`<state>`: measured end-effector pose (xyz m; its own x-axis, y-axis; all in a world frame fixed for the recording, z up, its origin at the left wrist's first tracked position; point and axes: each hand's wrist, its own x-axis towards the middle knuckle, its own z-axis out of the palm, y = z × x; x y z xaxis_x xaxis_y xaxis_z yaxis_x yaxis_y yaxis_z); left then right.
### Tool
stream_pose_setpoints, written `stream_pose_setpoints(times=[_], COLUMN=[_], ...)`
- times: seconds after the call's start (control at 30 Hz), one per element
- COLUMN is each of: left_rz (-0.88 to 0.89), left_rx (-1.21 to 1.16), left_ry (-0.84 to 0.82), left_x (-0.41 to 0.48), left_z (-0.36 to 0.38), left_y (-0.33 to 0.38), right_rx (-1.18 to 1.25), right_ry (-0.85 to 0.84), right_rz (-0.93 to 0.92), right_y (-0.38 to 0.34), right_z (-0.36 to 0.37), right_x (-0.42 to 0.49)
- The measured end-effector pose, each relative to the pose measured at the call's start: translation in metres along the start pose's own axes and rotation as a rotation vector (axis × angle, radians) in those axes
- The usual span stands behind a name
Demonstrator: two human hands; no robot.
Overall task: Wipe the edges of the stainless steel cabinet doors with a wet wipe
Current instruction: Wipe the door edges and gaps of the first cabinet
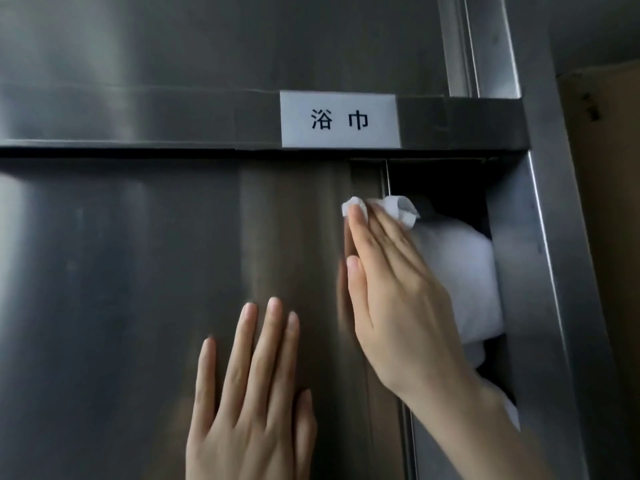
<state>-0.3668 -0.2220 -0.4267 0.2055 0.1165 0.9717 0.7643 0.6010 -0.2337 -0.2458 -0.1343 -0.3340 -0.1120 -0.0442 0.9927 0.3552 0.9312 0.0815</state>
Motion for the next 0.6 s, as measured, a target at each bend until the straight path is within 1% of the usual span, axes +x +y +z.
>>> stream_pose_setpoints(times=[0.17, 0.23, 0.43, 0.5, 0.6], left_rz=[-0.009, -0.025, -0.046, -0.035, -0.046], left_rx=[-0.032, -0.064, -0.136, -0.173, -0.215], left_ry=[-0.054, -0.054, -0.057, -0.067, -0.086], left_x=[-0.001, -0.002, 0.001, 0.010, 0.040], left_z=[-0.008, -0.008, -0.011, -0.012, -0.012], left_y=[0.002, 0.002, 0.004, 0.003, 0.001], right_rx=[0.038, 0.060, 0.043, 0.034, 0.032], right_ry=[0.012, 0.010, 0.007, 0.014, 0.069], right_rz=[-0.010, -0.006, -0.029, -0.025, -0.015], right_y=[0.006, 0.007, 0.009, 0.008, 0.006], right_z=[-0.006, -0.005, -0.004, -0.004, -0.002], right_x=[0.013, 0.022, 0.010, 0.022, 0.033])
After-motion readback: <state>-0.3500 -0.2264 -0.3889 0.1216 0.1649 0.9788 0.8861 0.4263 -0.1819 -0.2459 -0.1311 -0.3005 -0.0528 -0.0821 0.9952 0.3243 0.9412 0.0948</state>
